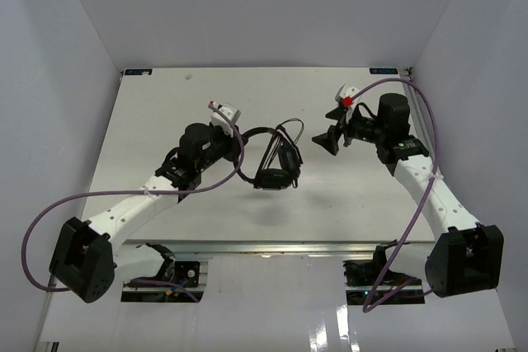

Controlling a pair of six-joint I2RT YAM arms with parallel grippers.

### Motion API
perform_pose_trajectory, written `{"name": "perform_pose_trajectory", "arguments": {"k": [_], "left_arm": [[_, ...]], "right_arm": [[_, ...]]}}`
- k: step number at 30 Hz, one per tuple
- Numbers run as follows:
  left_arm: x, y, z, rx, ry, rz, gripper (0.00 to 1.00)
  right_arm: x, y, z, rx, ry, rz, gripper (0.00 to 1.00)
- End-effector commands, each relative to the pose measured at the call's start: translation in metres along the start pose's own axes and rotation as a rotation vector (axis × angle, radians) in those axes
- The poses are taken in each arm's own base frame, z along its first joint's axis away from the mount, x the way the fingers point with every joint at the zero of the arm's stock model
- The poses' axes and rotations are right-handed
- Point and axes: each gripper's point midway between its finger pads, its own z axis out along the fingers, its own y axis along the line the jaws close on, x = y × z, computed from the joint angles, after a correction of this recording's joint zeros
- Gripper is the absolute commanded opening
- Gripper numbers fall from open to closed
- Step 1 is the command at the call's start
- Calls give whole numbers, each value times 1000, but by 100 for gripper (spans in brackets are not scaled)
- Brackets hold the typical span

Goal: Wrap the headphones

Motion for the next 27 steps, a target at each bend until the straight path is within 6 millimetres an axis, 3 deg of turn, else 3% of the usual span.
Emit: {"name": "perform_pose_trajectory", "arguments": {"k": [1,5,6,9,14,20,21,24,27], "left_arm": [[-7,27,16,-56,-83,-81,0],[19,53,37,-130,-57,-113,0],[14,54,38,-136,-78,-111,0],[42,73,62,-193,-27,-126,0],[56,97,86,-290,-10,-140,0],[75,115,102,-371,34,-142,3],[79,116,102,-376,44,-145,11],[81,116,101,-378,54,-161,56],[69,114,96,-377,41,-163,81]], "right_arm": [[7,-12,-19,103,9,44,90],[22,3,-24,90,19,84,90],[20,4,-25,92,15,83,90],[36,13,-26,88,34,110,90],[42,18,-31,98,41,107,90],[47,20,-35,109,50,108,90],[47,20,-36,111,50,109,90],[48,20,-38,119,51,108,90],[51,20,-40,123,63,111,90]]}}
